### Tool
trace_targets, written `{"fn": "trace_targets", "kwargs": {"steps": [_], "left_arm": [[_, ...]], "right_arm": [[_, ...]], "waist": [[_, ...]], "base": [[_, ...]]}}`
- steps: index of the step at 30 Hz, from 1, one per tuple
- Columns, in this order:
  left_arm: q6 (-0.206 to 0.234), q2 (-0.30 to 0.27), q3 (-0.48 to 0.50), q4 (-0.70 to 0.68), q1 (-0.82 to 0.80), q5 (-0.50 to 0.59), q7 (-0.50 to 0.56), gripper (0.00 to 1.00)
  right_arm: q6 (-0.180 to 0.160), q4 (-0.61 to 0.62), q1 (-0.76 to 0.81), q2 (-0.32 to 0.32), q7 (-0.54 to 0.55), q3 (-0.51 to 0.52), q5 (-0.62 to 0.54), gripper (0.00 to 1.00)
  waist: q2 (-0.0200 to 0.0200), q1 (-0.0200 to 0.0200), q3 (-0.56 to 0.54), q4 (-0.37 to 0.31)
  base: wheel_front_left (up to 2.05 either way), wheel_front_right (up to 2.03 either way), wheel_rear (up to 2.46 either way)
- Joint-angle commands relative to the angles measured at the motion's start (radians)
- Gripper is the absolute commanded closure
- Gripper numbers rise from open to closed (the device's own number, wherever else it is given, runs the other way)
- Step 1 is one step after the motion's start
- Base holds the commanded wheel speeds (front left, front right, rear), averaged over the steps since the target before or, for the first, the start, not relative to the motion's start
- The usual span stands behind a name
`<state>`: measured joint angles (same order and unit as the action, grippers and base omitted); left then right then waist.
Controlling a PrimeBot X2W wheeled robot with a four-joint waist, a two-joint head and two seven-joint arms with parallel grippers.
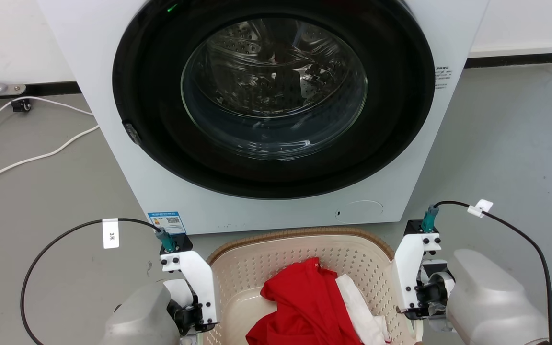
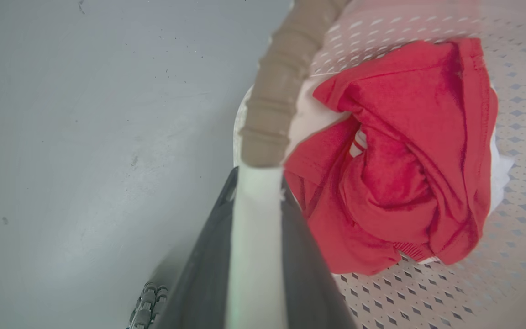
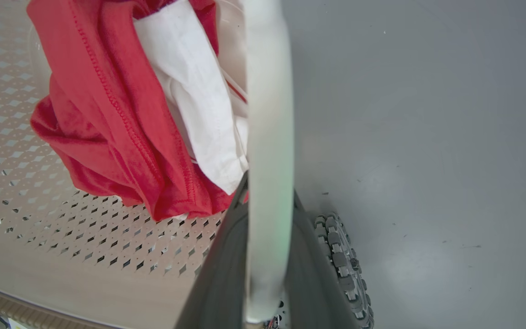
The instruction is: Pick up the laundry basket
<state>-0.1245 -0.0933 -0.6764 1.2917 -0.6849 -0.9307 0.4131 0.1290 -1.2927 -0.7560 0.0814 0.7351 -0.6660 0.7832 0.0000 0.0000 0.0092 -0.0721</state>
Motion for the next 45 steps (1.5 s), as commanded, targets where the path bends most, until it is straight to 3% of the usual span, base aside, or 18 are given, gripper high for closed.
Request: {"fn": "trace_targets", "kwargs": {"steps": [1,45], "left_arm": [[-0.011,0.014,-0.004,-0.008,0.004,-0.007,-0.004,1.0],[-0.011,0.008,-0.033,-0.007,0.002,-0.045,-0.024,1.0]], "right_arm": [[0.003,0.007,0.007,-0.021,-0.002,0.003,-0.001,1.0],[0.003,0.007,0.015,-0.022,-0.004,0.039,-0.023,1.0]], "waist": [[0.0,0.0,0.001,0.0],[0.0,0.0,0.012,-0.003]], "base": [[0.0,0.0,0.0],[0.0,0.0,0.0]]}}
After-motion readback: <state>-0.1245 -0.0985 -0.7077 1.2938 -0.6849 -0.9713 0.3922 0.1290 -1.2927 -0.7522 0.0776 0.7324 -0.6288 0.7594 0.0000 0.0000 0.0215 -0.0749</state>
